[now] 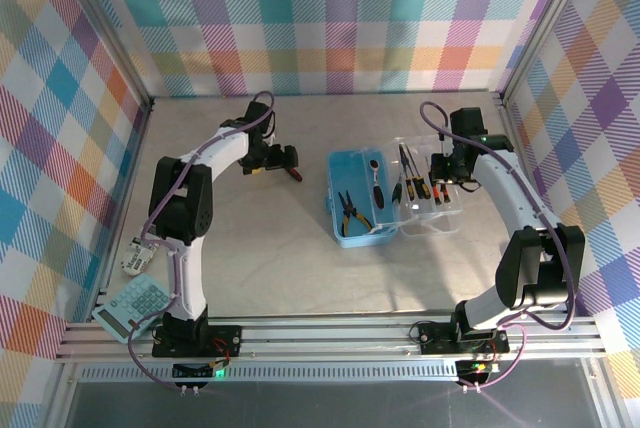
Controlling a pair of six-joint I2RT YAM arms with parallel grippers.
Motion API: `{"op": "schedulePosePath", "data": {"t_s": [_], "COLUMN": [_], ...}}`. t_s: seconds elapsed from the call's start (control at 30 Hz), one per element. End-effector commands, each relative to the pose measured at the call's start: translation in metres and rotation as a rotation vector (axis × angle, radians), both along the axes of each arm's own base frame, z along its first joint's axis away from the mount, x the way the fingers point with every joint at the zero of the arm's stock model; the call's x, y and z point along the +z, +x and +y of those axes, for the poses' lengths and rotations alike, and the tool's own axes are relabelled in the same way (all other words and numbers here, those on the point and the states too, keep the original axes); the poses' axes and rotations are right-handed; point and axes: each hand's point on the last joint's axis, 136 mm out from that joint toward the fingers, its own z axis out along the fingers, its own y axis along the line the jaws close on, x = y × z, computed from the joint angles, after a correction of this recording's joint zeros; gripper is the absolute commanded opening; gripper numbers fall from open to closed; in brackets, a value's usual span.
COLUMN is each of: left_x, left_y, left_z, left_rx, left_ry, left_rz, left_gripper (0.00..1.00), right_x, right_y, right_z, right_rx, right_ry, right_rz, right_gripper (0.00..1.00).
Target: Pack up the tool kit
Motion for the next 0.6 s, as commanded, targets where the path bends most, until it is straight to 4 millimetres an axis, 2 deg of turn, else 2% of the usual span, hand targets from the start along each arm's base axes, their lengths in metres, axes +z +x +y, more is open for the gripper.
{"op": "schedulePosePath", "data": {"t_s": [0.0, 0.23, 0.43, 0.57], "left_x": [-0.005, -0.017, -0.025, -0.035], "left_y": [0.007, 0.023, 0.031, 0.033], "left_z": [0.000, -0.009, -0.010, -0.009], "left_rx": [0.009, 0.025, 0.030, 0.033], "left_ry": [0.039, 0.046, 0.083, 0.115], "left_rz": [0.004, 0.009, 0.011, 0.027], "left_gripper": [1.00, 1.00, 1.00, 0.95], "right_x": [-0.002, 0.002, 0.006, 0.011], "right_y": [-0.006, -0.008, -0.012, -0.012], "right_z": [-0.001, 0.004, 0.004, 0.004], "right_rx": [0.017, 0.036, 0.039, 0.037], "right_ry": [-0.015, -0.013, -0.017, -0.020], "right_rz": [0.023, 0.020, 0.015, 0.005], "right_gripper": [0.15, 0.15, 0.31, 0.34]}}
